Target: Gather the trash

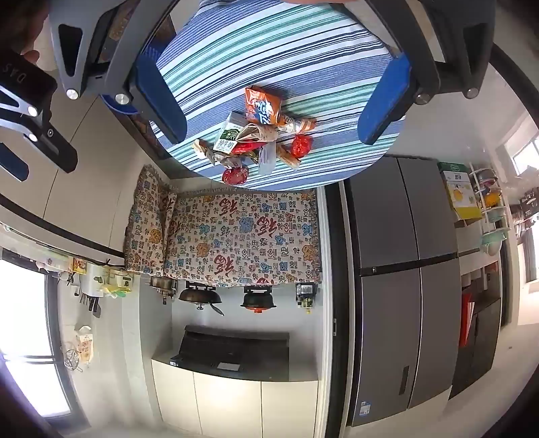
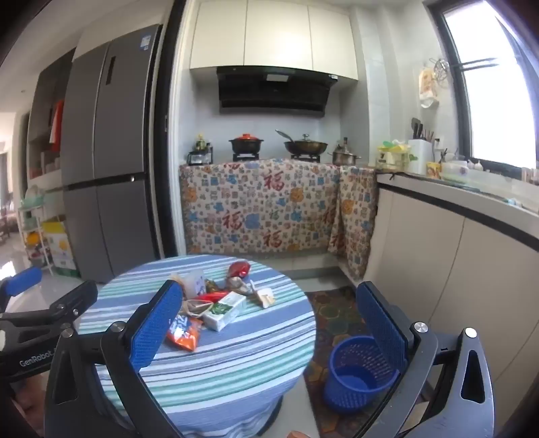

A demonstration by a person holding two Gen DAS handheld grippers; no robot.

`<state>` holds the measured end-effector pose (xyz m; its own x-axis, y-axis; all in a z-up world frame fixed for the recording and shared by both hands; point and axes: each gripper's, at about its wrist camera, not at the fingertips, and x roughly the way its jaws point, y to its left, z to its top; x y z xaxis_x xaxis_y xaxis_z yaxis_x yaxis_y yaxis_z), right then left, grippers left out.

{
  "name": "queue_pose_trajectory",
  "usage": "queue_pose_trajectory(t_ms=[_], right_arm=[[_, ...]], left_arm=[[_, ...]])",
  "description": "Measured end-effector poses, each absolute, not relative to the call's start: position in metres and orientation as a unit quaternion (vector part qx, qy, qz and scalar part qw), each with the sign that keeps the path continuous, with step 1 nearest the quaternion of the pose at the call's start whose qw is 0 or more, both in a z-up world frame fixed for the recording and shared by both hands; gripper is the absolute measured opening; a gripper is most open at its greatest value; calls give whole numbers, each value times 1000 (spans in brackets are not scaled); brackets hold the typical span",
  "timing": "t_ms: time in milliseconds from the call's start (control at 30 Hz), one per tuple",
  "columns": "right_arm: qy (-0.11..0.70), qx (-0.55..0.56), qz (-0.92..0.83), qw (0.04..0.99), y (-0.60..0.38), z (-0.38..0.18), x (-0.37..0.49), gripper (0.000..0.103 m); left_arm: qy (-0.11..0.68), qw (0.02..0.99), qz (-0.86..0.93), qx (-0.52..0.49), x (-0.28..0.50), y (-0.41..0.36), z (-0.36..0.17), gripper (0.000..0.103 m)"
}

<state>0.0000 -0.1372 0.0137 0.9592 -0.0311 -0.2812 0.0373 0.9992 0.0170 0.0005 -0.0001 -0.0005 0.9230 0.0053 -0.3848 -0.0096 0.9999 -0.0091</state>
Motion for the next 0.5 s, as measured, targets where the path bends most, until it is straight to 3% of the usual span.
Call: queue_pose_trajectory(t_ms=[500], right_arm=[[140,6,-22,990,-133,24,-3,103]], left_arm=[[202,979,-2,-1,1,-7,-6,103]])
